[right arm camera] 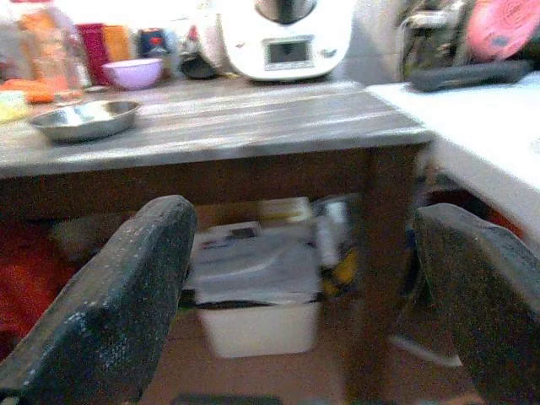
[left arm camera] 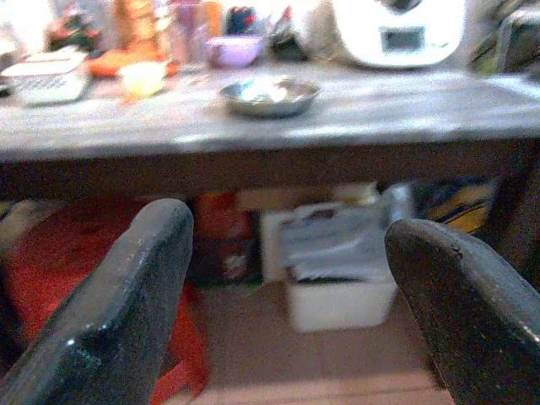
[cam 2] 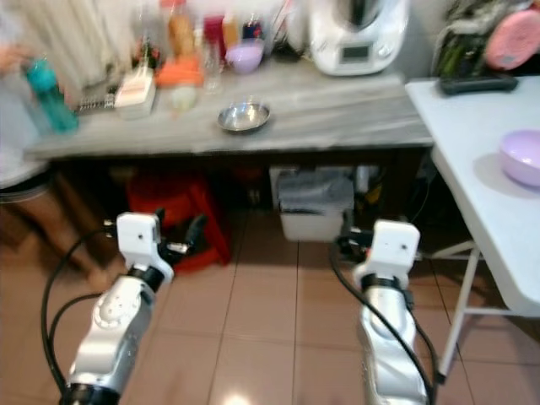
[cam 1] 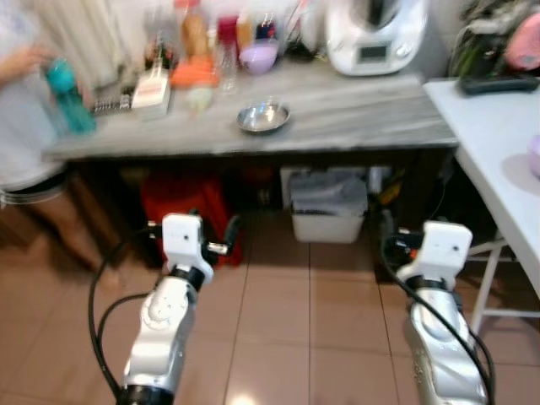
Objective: Setting the table
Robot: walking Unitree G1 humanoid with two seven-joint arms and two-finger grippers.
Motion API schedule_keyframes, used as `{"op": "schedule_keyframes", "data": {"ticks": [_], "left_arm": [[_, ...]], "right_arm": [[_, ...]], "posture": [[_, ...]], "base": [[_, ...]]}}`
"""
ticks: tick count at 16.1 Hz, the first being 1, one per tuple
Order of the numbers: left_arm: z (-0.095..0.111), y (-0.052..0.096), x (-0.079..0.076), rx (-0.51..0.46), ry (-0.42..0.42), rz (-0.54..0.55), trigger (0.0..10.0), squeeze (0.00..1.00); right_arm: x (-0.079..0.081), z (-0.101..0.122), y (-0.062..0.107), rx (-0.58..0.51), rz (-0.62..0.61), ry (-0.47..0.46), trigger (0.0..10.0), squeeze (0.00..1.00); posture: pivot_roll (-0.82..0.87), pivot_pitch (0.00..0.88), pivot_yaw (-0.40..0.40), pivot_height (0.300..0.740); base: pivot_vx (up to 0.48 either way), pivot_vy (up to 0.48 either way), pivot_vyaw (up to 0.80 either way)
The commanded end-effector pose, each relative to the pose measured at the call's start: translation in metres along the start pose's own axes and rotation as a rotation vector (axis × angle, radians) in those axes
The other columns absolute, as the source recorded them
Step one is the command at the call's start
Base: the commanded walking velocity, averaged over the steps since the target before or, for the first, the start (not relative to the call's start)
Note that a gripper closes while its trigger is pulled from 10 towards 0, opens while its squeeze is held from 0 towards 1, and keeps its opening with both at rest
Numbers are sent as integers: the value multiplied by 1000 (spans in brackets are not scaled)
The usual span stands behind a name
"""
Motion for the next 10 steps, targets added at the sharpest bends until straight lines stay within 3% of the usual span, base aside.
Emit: {"op": "schedule_keyframes", "data": {"ticks": [1, 10], "left_arm": [[4, -1, 1, -11, -1, 1, 10000, 0], [4, -3, -1, -13, -1, -18, 10000, 0]], "right_arm": [[-1, 2, -1, -10, 3, 10, 10000, 0], [0, 3, -2, -17, 1, 7, 10000, 0]], "posture": [[-27, 0, 120, 740], [-27, 0, 126, 740]], "base": [[0, -341, 0], [0, -379, 0]]}}
Point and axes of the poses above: a point about 5 cm out from each wrist's last joint towards the gripper, its own y axis pointing back from the gripper into the wrist, its own z axis along the axis of the wrist's last joint, x = y × z, the point moved 5 cm from there along -y, pointing out of the wrist towards the gripper, and after that the axes turned 6 degrees about y, right-handed, at the moved point
